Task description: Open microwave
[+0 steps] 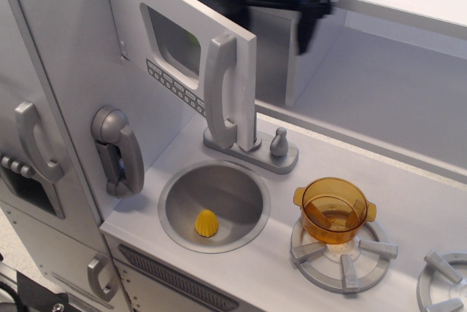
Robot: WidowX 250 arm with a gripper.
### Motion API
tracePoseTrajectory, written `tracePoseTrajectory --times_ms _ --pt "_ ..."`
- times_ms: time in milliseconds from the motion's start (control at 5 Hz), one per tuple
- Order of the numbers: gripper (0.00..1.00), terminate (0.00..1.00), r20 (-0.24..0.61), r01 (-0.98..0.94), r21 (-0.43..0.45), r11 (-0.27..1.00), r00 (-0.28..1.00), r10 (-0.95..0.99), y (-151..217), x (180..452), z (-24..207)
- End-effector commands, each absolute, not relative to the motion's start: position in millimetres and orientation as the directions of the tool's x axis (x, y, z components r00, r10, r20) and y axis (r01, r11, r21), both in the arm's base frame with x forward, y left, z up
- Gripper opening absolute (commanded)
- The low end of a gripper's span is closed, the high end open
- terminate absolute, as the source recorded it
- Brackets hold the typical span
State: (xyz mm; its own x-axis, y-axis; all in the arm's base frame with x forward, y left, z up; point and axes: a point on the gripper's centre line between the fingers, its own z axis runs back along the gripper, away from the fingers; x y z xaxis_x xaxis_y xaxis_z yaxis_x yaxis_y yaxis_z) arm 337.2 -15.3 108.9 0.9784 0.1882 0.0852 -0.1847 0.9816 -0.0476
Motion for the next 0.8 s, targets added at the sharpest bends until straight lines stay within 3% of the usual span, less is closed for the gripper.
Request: tracePoseTrajectory --times_ms 0,400,600 --pt "1.00 0.00 0.155 -0.154 -0.002 0.988 0.976 0.152 26.6 305.9 112.8" --pt "1.00 0.00 0.227 -0.073 0.026 0.997 0.972 0.066 69.3 236.2 110.9" --pt "1.00 0.00 0.241 -0.063 0.043 0.997 0.969 0.051 92.3 216.2 107.8"
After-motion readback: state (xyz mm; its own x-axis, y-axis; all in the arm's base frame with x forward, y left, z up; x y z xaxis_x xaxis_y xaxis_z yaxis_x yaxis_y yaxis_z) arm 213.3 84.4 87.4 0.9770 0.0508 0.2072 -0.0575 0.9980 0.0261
